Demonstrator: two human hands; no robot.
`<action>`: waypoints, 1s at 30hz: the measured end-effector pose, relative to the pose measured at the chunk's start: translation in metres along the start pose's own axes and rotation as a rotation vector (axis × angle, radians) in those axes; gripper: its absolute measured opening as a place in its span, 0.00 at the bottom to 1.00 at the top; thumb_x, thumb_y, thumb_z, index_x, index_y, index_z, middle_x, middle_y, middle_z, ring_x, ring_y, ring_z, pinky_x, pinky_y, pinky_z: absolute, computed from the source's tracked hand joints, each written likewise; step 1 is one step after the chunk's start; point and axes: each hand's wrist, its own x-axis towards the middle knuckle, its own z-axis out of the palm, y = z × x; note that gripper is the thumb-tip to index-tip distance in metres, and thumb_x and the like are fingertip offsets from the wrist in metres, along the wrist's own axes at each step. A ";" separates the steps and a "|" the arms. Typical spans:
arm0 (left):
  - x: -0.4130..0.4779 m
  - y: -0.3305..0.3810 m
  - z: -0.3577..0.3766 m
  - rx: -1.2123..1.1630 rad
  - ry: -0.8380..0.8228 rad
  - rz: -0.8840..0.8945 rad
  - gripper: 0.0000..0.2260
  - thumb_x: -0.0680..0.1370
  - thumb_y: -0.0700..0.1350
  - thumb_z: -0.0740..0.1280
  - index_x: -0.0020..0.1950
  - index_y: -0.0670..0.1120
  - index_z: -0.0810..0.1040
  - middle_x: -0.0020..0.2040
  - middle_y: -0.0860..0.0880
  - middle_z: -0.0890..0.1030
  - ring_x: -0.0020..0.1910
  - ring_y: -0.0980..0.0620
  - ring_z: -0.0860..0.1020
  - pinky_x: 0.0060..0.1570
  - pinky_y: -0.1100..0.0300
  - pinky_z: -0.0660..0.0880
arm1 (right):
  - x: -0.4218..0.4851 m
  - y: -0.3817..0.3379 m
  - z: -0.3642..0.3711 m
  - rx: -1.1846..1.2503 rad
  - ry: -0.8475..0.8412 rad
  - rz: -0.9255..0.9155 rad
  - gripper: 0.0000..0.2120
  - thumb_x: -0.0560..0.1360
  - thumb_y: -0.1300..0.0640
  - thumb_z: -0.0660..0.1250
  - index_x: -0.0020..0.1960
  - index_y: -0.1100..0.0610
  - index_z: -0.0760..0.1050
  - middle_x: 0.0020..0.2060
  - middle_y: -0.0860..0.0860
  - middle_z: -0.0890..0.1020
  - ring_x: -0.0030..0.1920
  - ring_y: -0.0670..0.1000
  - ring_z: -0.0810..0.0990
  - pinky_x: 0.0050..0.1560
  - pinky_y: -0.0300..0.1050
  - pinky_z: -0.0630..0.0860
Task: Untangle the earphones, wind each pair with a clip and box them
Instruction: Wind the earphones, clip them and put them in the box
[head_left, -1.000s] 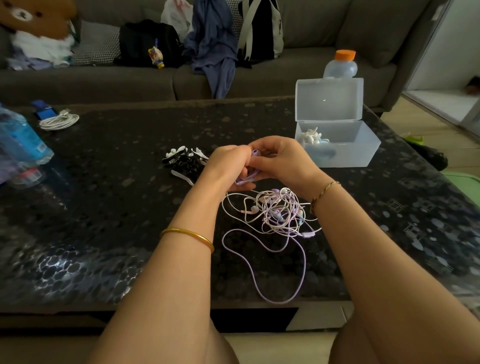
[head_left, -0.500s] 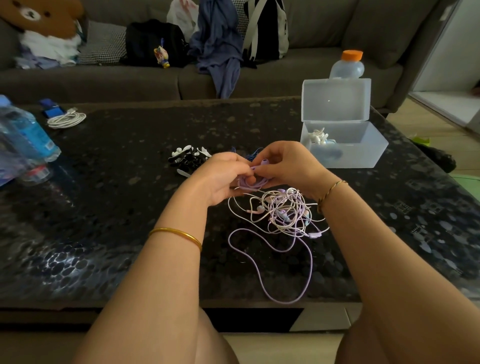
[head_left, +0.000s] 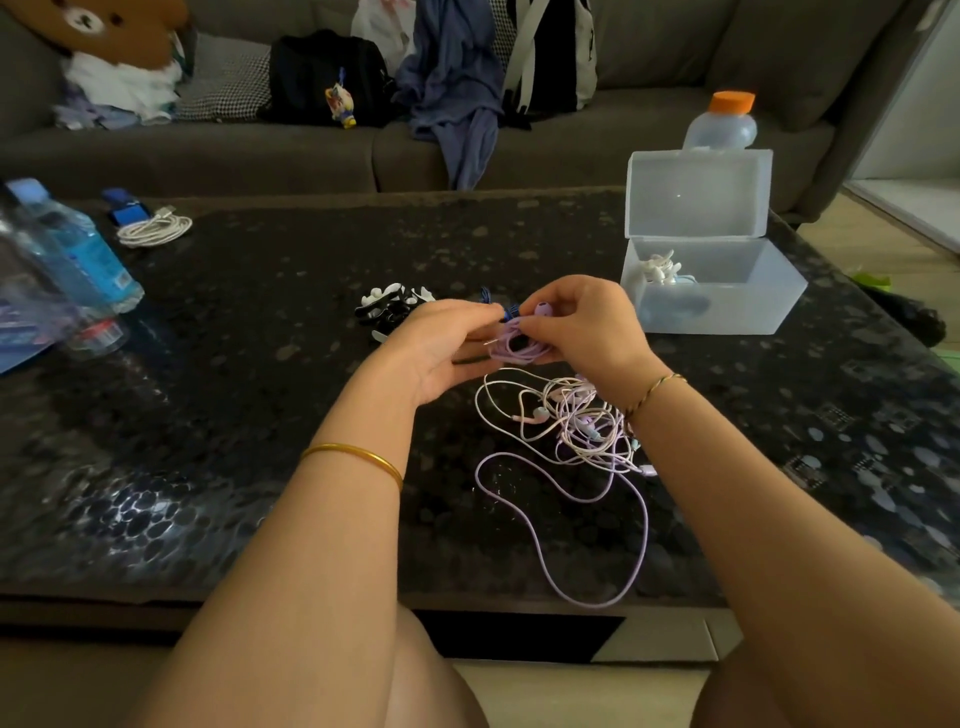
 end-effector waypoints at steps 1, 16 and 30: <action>0.006 -0.003 -0.005 0.055 0.129 0.008 0.09 0.79 0.40 0.66 0.58 0.42 0.78 0.55 0.42 0.82 0.54 0.47 0.81 0.52 0.53 0.80 | 0.000 0.000 0.000 0.006 -0.001 0.009 0.06 0.72 0.62 0.71 0.42 0.52 0.76 0.44 0.55 0.83 0.42 0.49 0.84 0.42 0.44 0.82; 0.042 -0.053 -0.032 0.887 0.669 0.216 0.14 0.78 0.43 0.67 0.62 0.39 0.74 0.61 0.41 0.76 0.63 0.41 0.72 0.58 0.51 0.71 | -0.001 -0.001 0.007 -0.027 -0.099 0.018 0.05 0.73 0.65 0.70 0.49 0.60 0.79 0.42 0.57 0.83 0.40 0.50 0.84 0.36 0.37 0.81; 0.018 -0.018 -0.050 1.035 0.354 -0.031 0.10 0.77 0.42 0.67 0.57 0.42 0.79 0.53 0.44 0.79 0.51 0.45 0.78 0.51 0.52 0.77 | 0.000 -0.002 0.002 -0.012 -0.127 0.050 0.05 0.73 0.65 0.69 0.49 0.60 0.78 0.43 0.56 0.82 0.41 0.50 0.84 0.41 0.42 0.82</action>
